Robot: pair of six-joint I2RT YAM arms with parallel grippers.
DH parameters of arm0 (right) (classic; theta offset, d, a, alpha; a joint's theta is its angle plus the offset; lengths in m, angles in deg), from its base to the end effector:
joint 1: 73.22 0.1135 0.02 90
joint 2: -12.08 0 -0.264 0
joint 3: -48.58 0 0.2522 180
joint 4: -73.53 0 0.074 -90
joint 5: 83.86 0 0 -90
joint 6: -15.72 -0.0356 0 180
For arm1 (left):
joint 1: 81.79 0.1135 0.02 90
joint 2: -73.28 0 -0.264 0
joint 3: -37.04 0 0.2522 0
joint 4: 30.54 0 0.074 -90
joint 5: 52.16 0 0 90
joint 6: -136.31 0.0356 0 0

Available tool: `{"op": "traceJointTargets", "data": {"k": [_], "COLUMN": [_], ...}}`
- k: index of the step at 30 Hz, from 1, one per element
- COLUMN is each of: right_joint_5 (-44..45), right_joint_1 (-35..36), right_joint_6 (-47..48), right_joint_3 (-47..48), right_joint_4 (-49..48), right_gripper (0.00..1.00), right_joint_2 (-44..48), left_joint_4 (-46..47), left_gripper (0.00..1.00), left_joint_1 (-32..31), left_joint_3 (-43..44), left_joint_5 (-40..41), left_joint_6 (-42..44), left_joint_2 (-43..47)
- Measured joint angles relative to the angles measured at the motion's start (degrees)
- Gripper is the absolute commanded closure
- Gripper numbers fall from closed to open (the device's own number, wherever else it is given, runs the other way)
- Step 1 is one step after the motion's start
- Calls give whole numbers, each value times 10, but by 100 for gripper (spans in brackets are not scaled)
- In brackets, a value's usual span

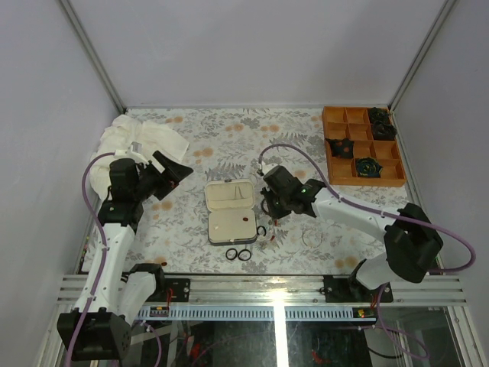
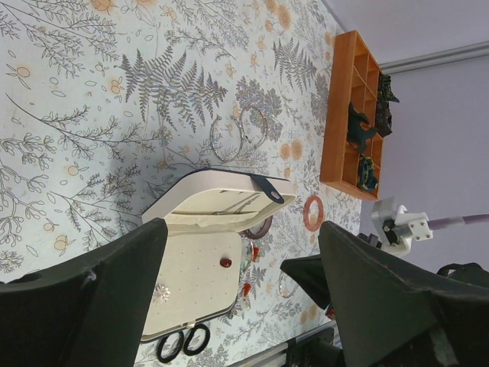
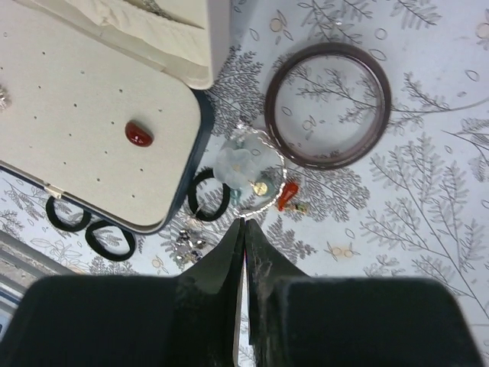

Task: Organize the mixed jewelry
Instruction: Pick up the jewelry from the center of the board.

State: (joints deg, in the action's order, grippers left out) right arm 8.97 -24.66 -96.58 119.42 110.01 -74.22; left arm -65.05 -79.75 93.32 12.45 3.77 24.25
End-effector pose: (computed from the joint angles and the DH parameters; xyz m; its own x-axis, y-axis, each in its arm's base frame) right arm 0.2089 0.2339 0.2235 -0.7586 -0.2866 -0.5851 -0.4764 0.8567 0.1980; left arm 0.1919 -0.0084 0.2960 -0.5731 -0.6316 -0.5222 -0.0525 0.6642 -0.7457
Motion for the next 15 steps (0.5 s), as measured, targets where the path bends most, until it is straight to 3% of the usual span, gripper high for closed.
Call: {"op": "traceJointTargets", "data": {"k": [6,15], "right_joint_5": [-29,-43], "right_joint_1": [-43,-111], "right_joint_6": [5,7], "right_joint_3": [-16,-37], "right_joint_4": [12,23], "right_gripper": [68,68], "right_joint_2": [21,24], "left_joint_4": [0,0], "left_gripper": [19,15], "left_joint_1": [0,0], "left_joint_3": [0,0], "left_joint_5": [-1,-2], "left_joint_6": [0,0], "left_joint_2": [2,-3]}}
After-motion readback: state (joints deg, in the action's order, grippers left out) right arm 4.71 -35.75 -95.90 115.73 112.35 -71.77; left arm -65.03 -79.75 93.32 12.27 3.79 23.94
